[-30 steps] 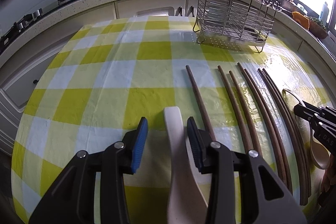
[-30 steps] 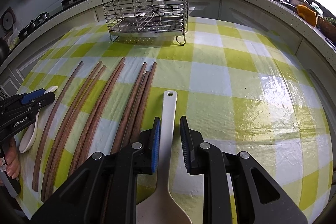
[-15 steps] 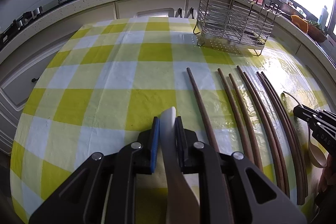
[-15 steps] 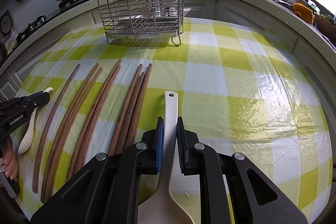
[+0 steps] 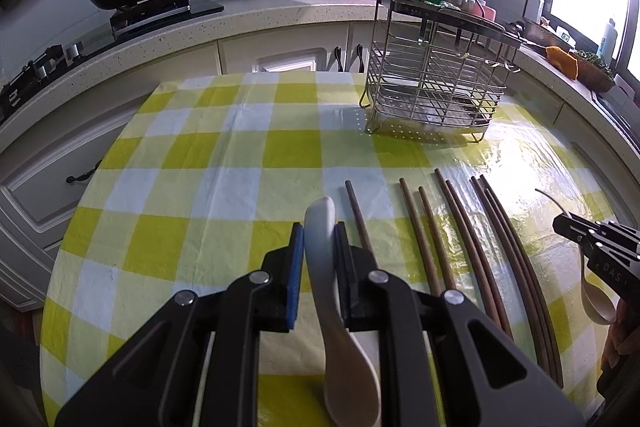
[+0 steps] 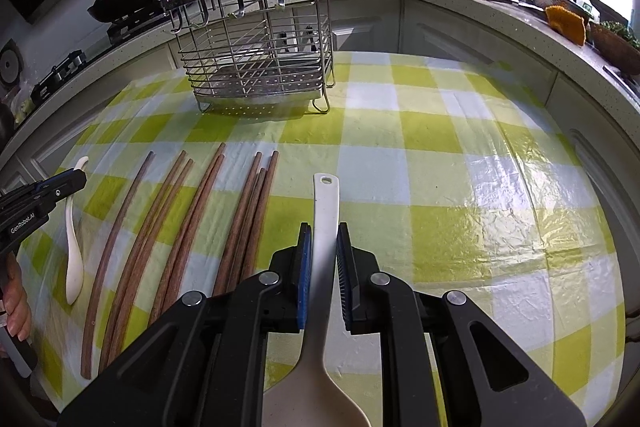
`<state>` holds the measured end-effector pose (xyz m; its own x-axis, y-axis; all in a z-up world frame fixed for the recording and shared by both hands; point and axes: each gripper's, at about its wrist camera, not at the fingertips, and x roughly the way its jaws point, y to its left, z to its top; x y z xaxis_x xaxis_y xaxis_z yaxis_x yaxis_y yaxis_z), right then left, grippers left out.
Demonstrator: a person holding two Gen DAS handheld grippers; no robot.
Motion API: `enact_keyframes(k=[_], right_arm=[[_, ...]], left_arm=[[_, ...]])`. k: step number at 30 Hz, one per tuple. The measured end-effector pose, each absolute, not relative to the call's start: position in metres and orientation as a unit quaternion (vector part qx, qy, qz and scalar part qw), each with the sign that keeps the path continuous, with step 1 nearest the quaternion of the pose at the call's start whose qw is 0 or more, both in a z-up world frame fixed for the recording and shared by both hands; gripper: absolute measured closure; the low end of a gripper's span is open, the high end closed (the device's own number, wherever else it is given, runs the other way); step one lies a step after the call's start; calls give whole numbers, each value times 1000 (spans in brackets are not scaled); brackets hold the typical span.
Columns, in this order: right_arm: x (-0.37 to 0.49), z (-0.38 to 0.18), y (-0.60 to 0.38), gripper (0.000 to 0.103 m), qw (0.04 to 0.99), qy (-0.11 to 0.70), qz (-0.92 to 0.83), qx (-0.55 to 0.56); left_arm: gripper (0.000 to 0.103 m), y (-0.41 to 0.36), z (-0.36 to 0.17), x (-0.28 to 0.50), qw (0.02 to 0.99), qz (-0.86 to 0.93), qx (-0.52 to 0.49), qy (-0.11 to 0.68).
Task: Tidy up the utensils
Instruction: 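Close the right gripper on the white ladle handle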
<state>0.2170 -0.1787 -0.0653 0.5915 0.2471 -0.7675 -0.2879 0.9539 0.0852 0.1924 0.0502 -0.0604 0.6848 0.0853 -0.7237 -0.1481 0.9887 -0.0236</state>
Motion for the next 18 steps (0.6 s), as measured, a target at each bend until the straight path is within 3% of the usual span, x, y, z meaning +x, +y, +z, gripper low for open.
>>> enact_keyframes(k=[18], right_arm=[[231,-81,-172,89,877,457,142,-42]], left_arm=[[88,52,-78,195,908,61,-45,411]])
